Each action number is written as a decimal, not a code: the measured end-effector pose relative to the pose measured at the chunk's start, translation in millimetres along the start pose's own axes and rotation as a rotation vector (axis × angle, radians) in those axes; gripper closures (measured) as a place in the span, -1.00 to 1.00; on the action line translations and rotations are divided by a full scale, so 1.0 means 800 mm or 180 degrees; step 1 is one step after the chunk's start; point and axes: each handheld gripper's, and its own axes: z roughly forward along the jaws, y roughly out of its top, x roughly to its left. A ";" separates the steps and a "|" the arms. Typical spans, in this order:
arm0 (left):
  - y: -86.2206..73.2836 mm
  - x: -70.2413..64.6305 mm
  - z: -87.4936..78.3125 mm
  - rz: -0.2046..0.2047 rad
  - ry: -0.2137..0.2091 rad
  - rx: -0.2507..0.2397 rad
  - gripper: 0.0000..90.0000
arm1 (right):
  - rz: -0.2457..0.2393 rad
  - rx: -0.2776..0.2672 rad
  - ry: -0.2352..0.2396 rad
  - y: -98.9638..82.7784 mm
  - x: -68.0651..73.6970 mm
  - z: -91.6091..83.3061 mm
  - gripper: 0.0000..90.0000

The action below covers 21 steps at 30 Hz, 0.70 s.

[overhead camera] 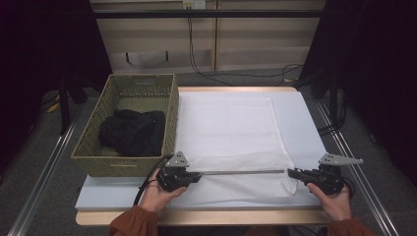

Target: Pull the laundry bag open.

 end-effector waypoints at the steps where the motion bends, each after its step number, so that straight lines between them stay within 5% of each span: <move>1: 0.000 0.001 -0.001 0.0003 -0.0010 0.0004 0.91 | 0.0008 -0.0013 -0.0014 0.000 0.000 0.000 0.92; 21: -0.008 0.007 -0.011 -0.0022 0.0088 0.0028 0.91 | 0.0003 -0.0016 -0.0018 0.000 -0.001 -0.001 0.92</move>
